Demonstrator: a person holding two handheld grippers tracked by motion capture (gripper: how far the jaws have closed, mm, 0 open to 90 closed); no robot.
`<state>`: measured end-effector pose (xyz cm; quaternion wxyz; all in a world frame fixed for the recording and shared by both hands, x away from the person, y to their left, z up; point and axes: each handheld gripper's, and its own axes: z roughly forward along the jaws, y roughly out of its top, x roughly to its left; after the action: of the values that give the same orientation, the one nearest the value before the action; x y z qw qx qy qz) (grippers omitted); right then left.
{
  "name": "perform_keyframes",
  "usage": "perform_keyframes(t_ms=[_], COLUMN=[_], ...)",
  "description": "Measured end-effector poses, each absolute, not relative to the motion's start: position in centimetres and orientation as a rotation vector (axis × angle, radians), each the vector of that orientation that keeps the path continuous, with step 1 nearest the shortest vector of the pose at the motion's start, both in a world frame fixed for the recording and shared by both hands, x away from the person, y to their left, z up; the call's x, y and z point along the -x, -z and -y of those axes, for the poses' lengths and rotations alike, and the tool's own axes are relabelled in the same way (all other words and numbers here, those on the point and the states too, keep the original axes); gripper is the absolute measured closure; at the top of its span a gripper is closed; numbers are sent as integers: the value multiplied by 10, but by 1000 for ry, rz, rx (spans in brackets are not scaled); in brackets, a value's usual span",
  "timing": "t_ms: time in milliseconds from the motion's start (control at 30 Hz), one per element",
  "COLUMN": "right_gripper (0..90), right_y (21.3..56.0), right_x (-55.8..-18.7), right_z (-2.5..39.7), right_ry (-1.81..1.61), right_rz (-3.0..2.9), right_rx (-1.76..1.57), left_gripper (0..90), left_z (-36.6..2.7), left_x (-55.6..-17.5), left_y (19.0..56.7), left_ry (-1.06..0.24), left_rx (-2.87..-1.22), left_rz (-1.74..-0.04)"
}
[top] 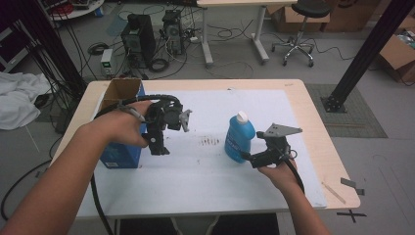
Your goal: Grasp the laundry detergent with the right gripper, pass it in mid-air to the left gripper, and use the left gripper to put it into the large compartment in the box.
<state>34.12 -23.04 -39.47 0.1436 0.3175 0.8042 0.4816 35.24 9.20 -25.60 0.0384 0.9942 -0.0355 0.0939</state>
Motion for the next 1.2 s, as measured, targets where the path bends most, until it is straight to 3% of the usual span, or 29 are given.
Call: perform_keyframes(t_ms=[1200], right_gripper=[2], right_y=[426], right_x=[-354], right_z=[202], right_ry=[-1467], right_rz=[-2129], right_rx=[-982], left_gripper=[0], left_z=[-92], left_x=[-350], left_y=[256], left_ry=[-301], left_rx=[-3049], left_rz=[120])
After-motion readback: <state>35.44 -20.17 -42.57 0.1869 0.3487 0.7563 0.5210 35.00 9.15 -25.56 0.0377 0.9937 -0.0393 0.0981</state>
